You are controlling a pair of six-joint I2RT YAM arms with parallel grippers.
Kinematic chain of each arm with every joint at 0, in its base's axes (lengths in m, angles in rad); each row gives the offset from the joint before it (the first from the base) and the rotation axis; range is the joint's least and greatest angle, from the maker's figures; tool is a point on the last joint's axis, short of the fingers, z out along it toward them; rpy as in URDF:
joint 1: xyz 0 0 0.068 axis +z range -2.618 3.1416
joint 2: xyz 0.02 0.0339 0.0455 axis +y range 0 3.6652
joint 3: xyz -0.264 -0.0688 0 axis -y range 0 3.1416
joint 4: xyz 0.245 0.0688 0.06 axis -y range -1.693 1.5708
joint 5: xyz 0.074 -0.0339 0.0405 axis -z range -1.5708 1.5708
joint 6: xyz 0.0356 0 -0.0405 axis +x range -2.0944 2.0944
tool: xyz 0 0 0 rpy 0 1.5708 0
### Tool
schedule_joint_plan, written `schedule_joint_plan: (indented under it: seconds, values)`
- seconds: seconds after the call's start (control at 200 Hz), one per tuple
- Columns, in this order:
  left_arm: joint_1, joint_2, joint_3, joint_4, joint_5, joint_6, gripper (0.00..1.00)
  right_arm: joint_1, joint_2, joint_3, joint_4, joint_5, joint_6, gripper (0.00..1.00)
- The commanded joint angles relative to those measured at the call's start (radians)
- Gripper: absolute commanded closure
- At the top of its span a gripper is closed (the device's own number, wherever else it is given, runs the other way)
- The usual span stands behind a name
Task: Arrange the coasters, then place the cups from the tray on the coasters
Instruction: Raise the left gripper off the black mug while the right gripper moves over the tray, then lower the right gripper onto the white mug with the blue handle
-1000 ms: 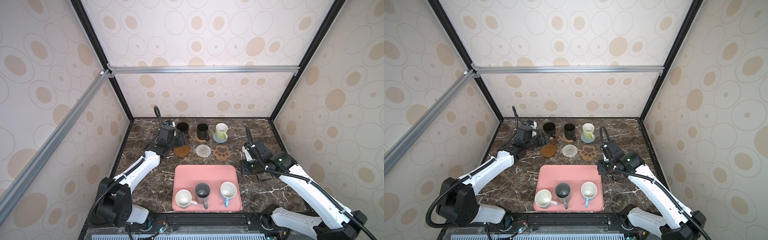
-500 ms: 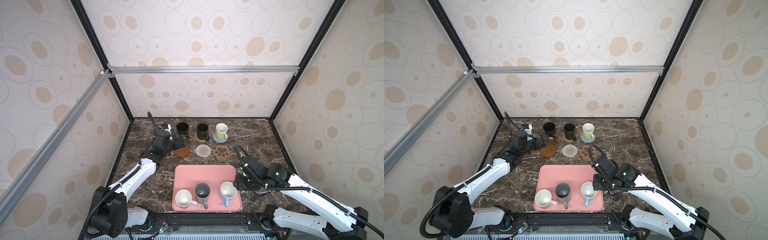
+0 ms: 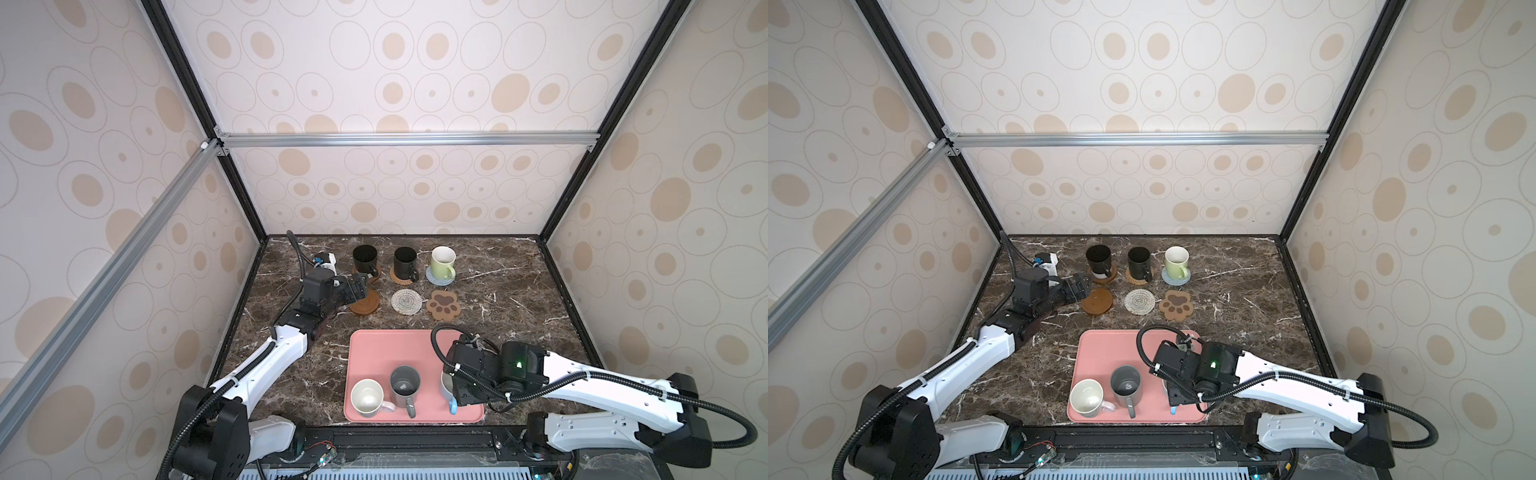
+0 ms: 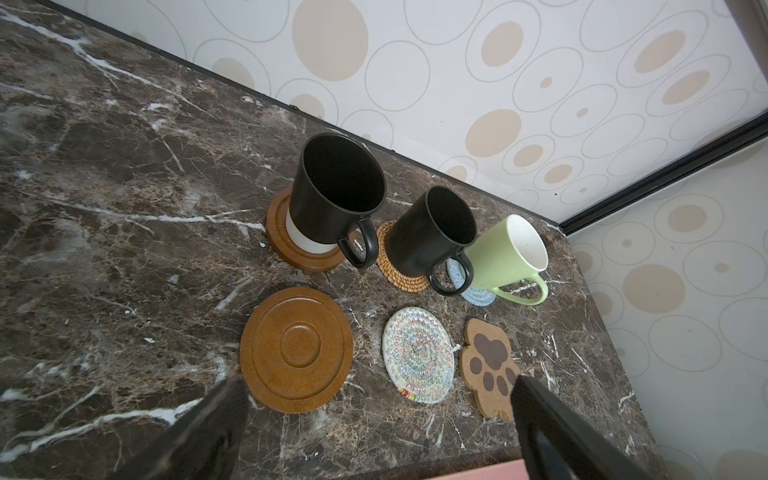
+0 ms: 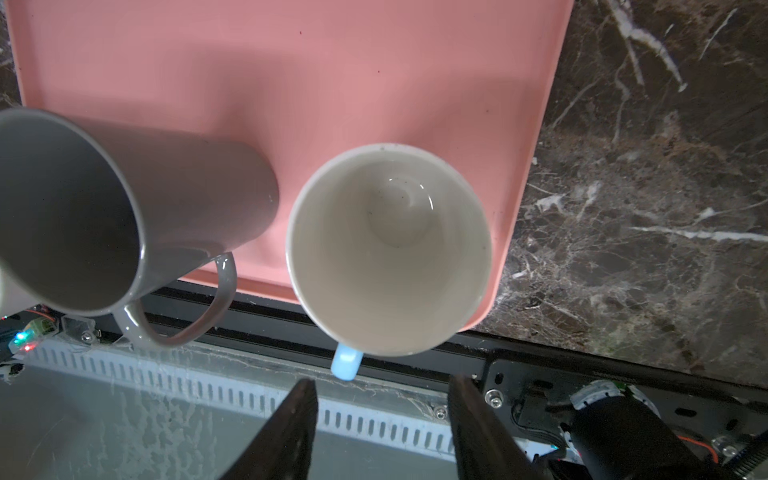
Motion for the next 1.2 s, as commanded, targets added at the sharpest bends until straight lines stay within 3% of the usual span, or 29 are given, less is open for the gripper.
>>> schedule_joint_plan:
  seconds: [0.0,0.61,1.196]
  values:
    - [0.011,-0.025,-0.007,0.024,-0.013,-0.02,0.0,0.036,0.026,0.027,-0.036,0.037,0.067,0.45]
    - [0.016,-0.043,-0.03,0.02,-0.008,-0.035,0.0,0.073,0.081,-0.019,0.019,0.012,0.087,0.45]
    - [0.018,-0.046,-0.03,0.006,-0.004,-0.047,0.0,0.074,0.136,-0.042,0.029,0.108,0.11,0.48]
